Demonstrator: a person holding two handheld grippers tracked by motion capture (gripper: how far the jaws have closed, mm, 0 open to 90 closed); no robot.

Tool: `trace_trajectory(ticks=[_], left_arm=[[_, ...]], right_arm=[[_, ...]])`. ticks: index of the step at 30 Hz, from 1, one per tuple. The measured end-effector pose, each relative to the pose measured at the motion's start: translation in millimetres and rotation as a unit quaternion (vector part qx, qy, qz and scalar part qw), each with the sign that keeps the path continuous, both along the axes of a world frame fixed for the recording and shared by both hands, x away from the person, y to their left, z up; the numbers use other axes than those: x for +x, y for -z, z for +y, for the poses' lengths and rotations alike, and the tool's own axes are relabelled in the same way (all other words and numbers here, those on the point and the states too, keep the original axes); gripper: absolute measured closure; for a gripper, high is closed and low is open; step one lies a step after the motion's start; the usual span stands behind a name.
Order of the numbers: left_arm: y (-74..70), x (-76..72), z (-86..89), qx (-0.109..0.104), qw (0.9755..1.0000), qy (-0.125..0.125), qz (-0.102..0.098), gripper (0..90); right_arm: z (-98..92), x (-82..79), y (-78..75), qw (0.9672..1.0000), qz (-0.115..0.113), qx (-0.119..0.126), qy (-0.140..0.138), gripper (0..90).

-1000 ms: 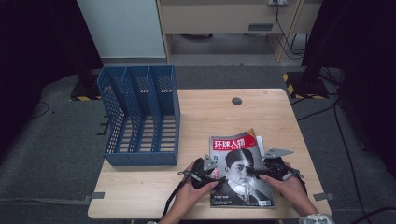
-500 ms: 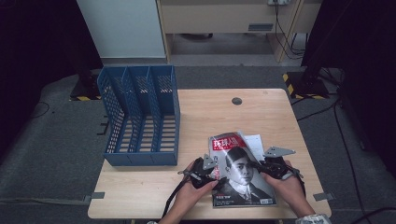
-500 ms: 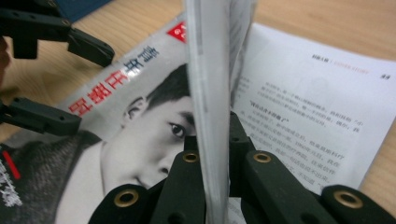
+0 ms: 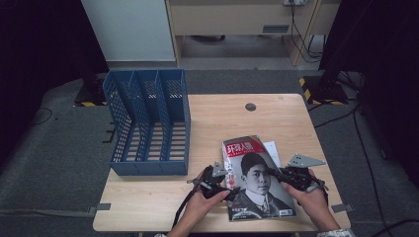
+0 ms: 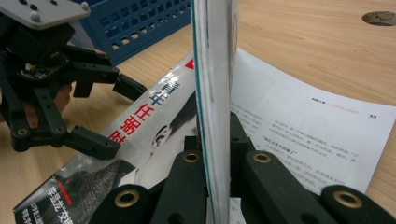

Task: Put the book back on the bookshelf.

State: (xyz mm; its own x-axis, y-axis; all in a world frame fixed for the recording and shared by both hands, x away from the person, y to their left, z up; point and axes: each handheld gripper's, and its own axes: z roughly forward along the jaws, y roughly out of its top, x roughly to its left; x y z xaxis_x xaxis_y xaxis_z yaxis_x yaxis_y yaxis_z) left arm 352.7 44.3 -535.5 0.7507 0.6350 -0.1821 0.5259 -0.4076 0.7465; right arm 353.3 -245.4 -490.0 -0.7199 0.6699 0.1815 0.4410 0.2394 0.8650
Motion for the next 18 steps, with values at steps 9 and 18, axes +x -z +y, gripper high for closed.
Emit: trace_trajectory(ticks=[9, 18], left_arm=[[-0.3, -3.4, -6.5, 0.002, 1.0000, 0.007, -0.004, 13.8], [-0.7, -5.8, -9.0, 0.021, 0.9996, -0.004, -0.019, 19.8]], right_arm=[[0.3, 3.6, 10.0, 0.9998, 0.008, -0.006, 0.015, 87.4], [4.4, 15.9, 29.6, 0.9956, 0.037, -0.071, 0.050, 54.3]])
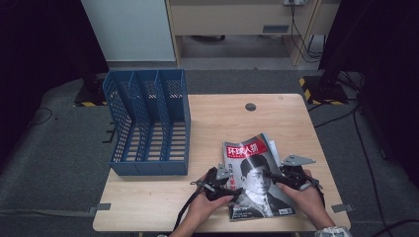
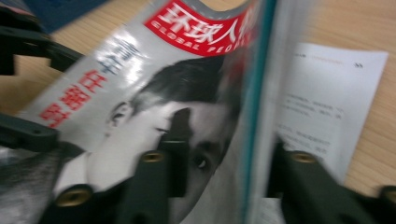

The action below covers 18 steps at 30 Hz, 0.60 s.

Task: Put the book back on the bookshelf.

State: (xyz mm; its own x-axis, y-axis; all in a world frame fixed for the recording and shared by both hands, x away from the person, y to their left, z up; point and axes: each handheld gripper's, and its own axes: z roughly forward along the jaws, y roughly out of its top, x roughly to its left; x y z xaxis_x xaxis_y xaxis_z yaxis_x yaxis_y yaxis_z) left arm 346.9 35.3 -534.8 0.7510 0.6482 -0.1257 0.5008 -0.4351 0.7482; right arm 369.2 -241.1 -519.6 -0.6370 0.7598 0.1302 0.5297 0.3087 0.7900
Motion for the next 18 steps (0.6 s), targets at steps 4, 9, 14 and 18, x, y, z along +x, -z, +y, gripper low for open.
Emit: trace_trajectory(ticks=[4, 9, 14, 18], left_arm=[[0.0, -0.4, -0.5, 0.004, 1.0000, 0.000, -0.004, 20.7], [-0.1, -0.5, -0.6, 0.008, 0.9999, -0.001, -0.007, 22.7], [-0.2, 1.0, 0.0, 0.004, 1.0000, -0.001, -0.006, 25.2], [-0.2, 2.6, 0.1, 0.001, 1.0000, 0.002, -0.006, 29.5]], right_arm=[[-4.7, 3.1, 3.1, 0.9989, 0.006, -0.022, 0.041, 33.9], [-17.4, 6.1, 7.3, 0.9962, 0.020, -0.035, 0.077, 25.3], [-15.7, 6.5, 12.3, 0.9958, 0.038, -0.044, 0.071, 26.3], [-16.2, 4.5, 11.9, 0.9959, 0.036, -0.046, 0.069, 30.2]])
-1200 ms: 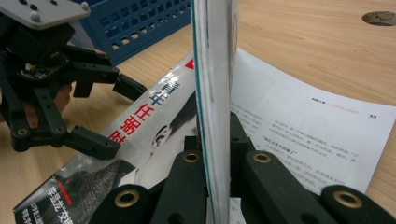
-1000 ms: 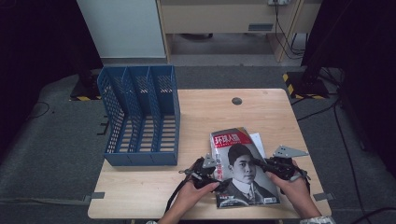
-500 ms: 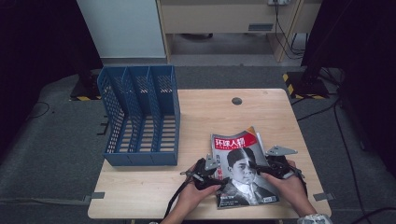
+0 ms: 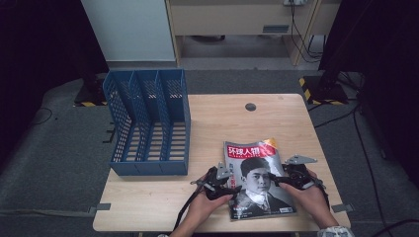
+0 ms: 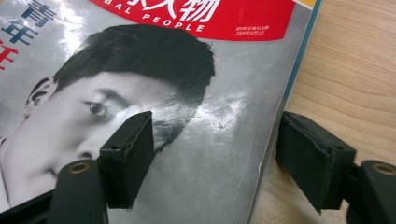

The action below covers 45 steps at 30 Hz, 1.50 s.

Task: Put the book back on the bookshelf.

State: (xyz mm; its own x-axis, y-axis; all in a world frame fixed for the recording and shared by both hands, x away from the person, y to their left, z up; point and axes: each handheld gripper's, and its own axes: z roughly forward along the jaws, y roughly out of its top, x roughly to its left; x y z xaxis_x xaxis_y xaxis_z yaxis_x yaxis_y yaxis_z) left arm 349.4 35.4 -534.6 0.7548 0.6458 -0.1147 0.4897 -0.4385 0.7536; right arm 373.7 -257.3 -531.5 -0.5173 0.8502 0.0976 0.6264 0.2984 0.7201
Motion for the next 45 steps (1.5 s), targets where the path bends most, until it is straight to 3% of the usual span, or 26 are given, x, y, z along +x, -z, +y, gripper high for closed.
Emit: trace_trajectory(ticks=[4, 5, 9, 14, 18, 21, 25, 30, 34, 45], left_arm=[[-0.1, 0.8, 0.7, -0.004, 1.0000, 0.002, 0.002, 32.3], [-0.1, 1.0, 1.4, -0.008, 0.9999, 0.007, 0.004, 33.3], [-0.9, 2.1, 3.5, -0.011, 0.9998, 0.009, 0.009, 34.9], [-3.2, 6.6, 3.9, -0.015, 0.9994, 0.015, 0.026, 36.6], [-8.2, 11.1, 1.6, -0.015, 0.9992, 0.022, 0.031, 36.1], [-13.0, 17.8, -1.4, -0.023, 0.9989, 0.019, 0.035, 32.6], [-14.3, 29.4, -4.2, -0.017, 0.9988, 0.016, 0.044, 27.2], [-19.5, 46.6, -4.4, -0.033, 0.9980, 0.005, 0.054, 19.2], [-25.5, 57.1, -6.5, -0.028, 0.9974, 0.009, 0.065, 11.7], [-36.3, 82.4, -7.5, -0.019, 0.9975, -0.006, 0.068, 14.5]], right_arm=[[-2.9, -5.9, -2.0, 1.0000, 0.005, -0.004, -0.007, 37.2], [-2.3, -11.0, -3.2, 0.9997, 0.010, -0.002, -0.021, 40.3], [1.9, -16.1, -4.4, 0.9993, 0.015, -0.006, -0.035, 41.2], [1.8, -12.7, -5.0, 0.9994, 0.019, -0.004, -0.028, 40.3], [2.3, -3.0, -1.9, 0.9998, 0.006, 0.002, -0.017, 36.4], [4.1, 2.9, -1.1, 0.9999, 0.004, 0.001, -0.013, 36.1], [2.4, 6.2, 0.3, 0.9999, -0.004, 0.003, -0.015, 37.6], [-0.4, 8.4, 0.7, 0.9997, -0.009, 0.007, -0.022, 43.5], [-1.5, 8.3, 1.1, 0.9995, -0.011, 0.008, -0.027, 45.1], [1.9, 7.9, 2.8, 0.9985, -0.028, 0.002, -0.046, 46.5]])
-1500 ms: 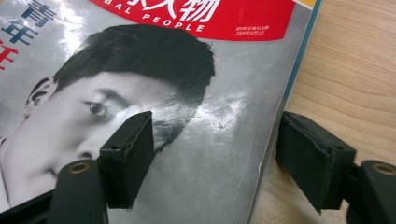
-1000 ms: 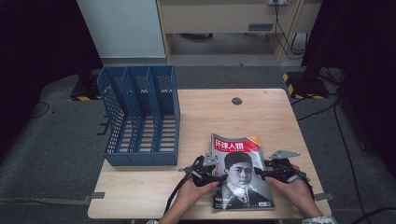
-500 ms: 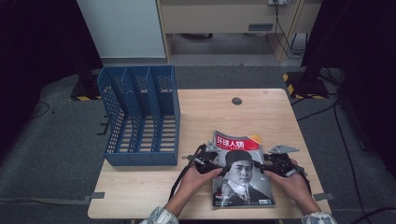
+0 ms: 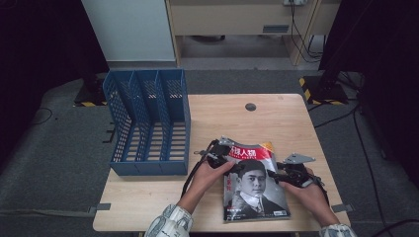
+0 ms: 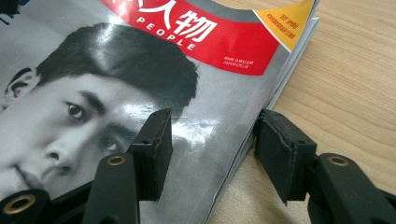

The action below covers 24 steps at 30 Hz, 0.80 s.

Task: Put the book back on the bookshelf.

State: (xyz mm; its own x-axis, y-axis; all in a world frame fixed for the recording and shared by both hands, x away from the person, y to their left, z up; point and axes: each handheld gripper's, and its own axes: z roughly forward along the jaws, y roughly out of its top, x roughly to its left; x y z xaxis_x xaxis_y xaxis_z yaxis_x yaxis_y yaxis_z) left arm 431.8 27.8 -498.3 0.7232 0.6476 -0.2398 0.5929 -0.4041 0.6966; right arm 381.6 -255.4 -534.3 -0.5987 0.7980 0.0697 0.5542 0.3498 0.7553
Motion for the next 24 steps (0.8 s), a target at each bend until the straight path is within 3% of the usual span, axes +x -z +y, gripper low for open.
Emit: trace_trajectory(ticks=[5, 9, 12, 16, 19, 24], left_arm=[[2.0, 11.2, 1.3, 0.020, 0.9997, 0.001, -0.017, 31.3], [4.9, 18.6, 2.1, 0.006, 0.9997, -0.001, -0.022, 31.1], [8.7, 23.6, 1.3, -0.010, 0.9999, -0.005, -0.007, 26.4], [11.6, 29.4, -3.9, 0.002, 1.0000, 0.000, 0.007, 21.4], [13.3, 31.9, -5.9, 0.006, 1.0000, 0.003, 0.001, 21.6], [14.0, 35.5, -5.1, -0.003, 1.0000, -0.005, 0.000, 28.5]], right_arm=[[0.1, 0.4, 0.4, 1.0000, -0.002, 0.002, -0.001, 46.4], [0.7, 2.5, 1.4, 1.0000, 0.001, 0.009, 0.002, 45.2], [2.3, 4.3, 1.3, 1.0000, 0.002, 0.009, 0.004, 44.9], [2.6, 4.5, 1.3, 1.0000, 0.003, 0.009, 0.003, 44.9], [2.5, 4.6, 1.4, 1.0000, 0.002, 0.009, 0.003, 44.8], [2.9, 4.1, 1.3, 0.9999, 0.003, 0.009, 0.004, 44.8]])
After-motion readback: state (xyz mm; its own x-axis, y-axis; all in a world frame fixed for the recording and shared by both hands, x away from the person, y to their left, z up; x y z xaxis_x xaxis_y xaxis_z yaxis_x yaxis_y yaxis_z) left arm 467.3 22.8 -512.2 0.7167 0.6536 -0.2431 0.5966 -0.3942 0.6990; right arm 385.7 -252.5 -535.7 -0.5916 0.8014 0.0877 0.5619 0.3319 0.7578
